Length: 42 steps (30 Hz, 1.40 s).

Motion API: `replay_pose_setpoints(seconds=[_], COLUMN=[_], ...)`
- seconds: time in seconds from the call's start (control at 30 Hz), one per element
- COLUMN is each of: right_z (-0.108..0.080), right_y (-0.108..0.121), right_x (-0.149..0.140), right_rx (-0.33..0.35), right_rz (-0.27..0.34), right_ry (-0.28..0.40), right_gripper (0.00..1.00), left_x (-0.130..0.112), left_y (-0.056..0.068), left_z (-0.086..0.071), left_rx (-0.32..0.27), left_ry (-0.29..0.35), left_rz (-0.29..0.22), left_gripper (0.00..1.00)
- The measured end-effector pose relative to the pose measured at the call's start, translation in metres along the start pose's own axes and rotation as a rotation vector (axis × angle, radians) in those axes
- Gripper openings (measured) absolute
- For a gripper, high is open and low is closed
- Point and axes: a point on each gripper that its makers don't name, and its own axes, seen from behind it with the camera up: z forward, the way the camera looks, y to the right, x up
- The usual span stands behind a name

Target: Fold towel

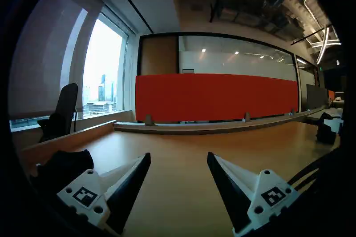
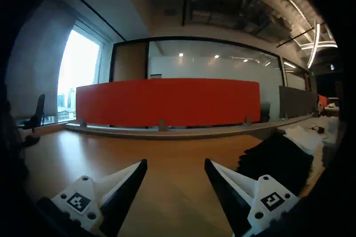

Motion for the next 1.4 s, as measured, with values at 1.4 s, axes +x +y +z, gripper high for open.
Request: replay_pose_setpoints(seconds=[1.4], right_z=[-0.0057], right_y=[-0.0034], right_x=[0.0026], right_rx=[0.002], right_rz=[-0.008], right_ry=[0.011], right_gripper=[1.0], left_x=[0.0], left_y=[-0.0006], left_z=[-0.0005], left_rx=[0.0], left_ry=[0.0], left_rz=[0.0], left_gripper=[0.94])
